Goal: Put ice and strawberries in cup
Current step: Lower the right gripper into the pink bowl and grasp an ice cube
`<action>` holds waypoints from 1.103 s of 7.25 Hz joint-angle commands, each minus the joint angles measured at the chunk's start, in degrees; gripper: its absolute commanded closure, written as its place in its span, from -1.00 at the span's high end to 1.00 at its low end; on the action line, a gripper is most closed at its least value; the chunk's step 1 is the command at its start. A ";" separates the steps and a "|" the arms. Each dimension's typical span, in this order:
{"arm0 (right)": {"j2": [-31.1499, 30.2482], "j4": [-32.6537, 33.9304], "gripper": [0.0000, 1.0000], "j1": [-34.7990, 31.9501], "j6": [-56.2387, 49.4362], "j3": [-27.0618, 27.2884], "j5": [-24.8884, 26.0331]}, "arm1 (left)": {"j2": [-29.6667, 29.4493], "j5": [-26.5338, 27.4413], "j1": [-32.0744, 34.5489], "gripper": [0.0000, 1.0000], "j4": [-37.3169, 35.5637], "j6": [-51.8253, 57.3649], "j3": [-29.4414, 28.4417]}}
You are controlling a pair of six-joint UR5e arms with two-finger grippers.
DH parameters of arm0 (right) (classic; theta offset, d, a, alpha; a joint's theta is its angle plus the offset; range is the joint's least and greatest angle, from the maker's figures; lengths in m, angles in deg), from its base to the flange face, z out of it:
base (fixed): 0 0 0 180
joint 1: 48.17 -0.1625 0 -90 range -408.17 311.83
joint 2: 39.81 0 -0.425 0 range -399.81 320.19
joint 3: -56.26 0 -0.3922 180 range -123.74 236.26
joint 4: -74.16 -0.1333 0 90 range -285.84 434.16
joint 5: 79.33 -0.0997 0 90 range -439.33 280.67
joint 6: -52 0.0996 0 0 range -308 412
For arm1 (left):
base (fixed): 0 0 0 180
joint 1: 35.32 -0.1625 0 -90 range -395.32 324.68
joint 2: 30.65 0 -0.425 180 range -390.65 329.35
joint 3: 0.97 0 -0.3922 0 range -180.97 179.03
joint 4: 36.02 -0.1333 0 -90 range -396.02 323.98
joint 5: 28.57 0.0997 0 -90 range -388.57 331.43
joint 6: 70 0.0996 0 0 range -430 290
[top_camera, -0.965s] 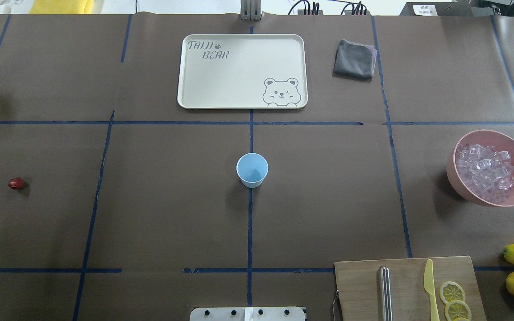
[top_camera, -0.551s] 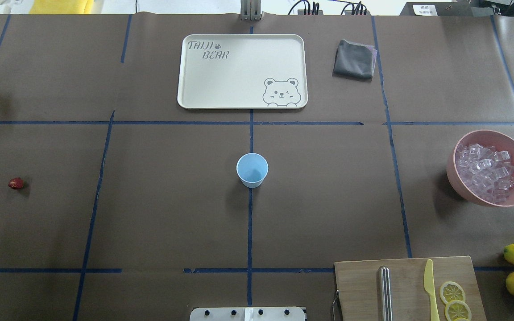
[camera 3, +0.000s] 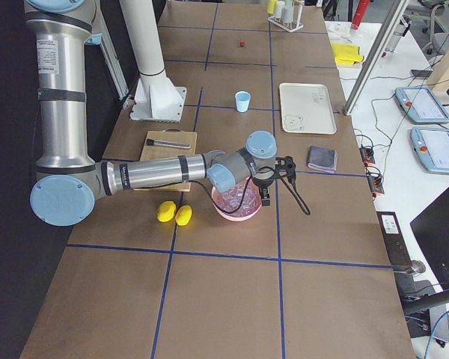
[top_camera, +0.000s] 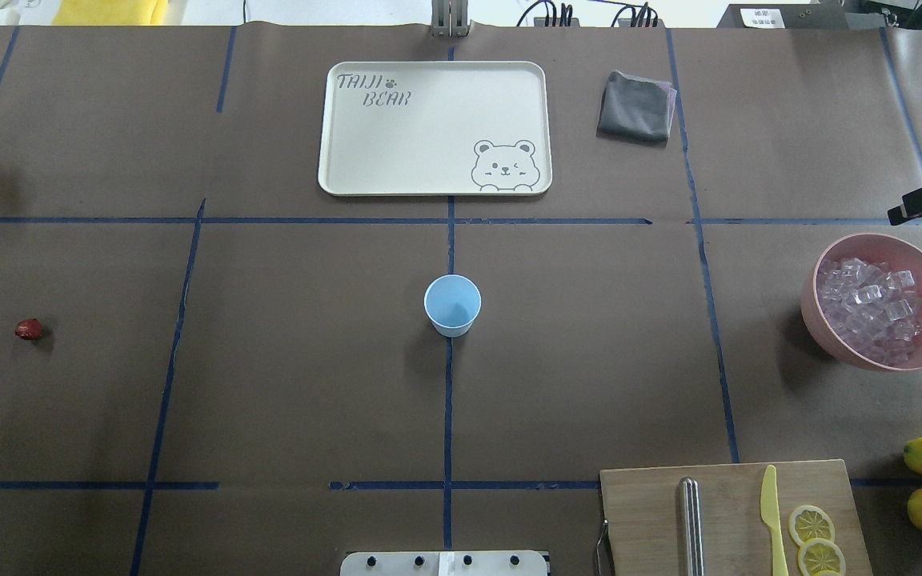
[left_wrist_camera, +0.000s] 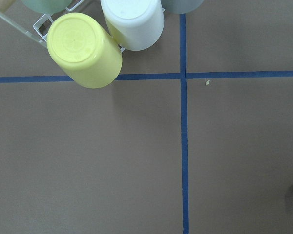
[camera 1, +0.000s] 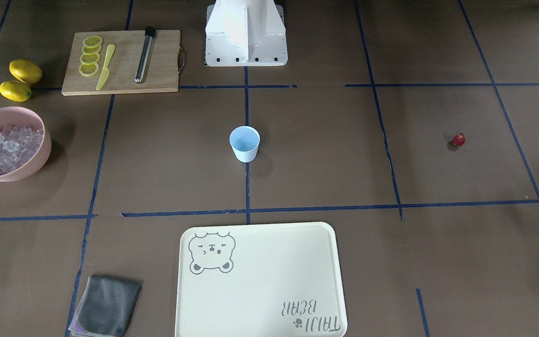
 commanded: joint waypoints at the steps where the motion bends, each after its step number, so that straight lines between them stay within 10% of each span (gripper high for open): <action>1: -3.74 0.13 0.54 2.93 0.11 2.83 1.52 | -0.15 0.00 0.00 1.00 0.04 0.00 0.00; 8: -4.72 0.66 0.31 6.73 0.03 1.96 6.09 | -0.06 -0.18 0.00 1.00 -0.05 -0.09 0.70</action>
